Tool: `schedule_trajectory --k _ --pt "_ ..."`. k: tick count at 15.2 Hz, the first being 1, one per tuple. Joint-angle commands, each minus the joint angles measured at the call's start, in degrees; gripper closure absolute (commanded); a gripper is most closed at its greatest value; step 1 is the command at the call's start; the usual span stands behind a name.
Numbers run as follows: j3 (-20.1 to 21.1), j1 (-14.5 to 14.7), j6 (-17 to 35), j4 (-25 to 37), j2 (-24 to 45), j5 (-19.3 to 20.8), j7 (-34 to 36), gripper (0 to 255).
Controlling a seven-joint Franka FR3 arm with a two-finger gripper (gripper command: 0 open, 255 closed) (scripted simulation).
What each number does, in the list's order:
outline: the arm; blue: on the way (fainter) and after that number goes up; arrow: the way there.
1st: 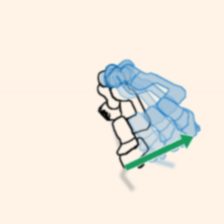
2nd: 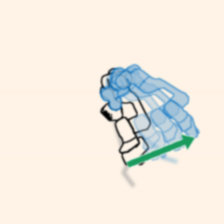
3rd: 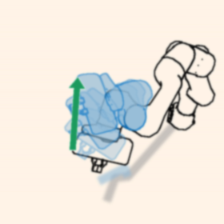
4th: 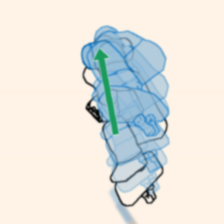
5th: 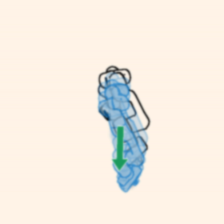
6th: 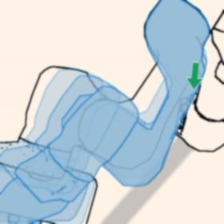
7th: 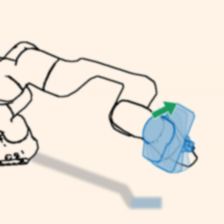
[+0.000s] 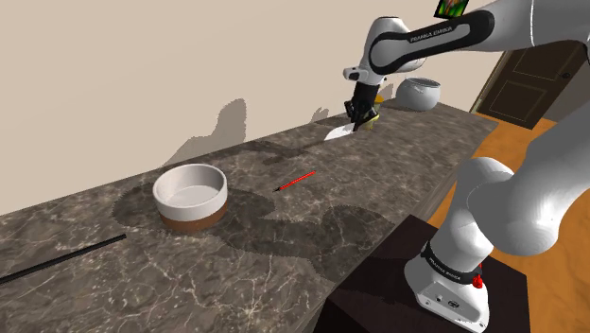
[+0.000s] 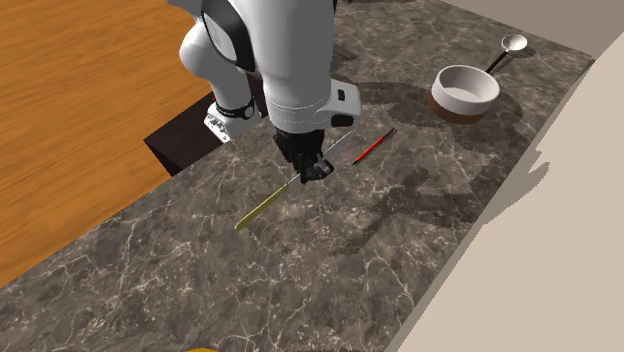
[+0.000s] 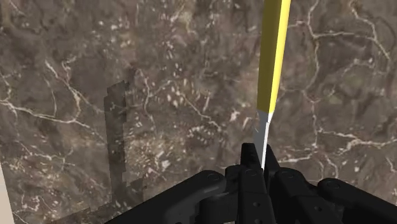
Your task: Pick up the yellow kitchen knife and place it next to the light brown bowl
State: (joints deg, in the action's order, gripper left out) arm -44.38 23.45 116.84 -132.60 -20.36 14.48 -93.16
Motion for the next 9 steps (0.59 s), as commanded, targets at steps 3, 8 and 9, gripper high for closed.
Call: schedule_trajectory --k 3,8,9 --pt "1.07 -0.14 -3.4 2.28 -1.18 0.16 0.43 255" --pt "2.05 -0.22 -6.86 4.85 -2.13 0.16 0.68 255" --pt "3.45 -0.15 -6.92 3.78 -3.12 0.37 2.39 255"
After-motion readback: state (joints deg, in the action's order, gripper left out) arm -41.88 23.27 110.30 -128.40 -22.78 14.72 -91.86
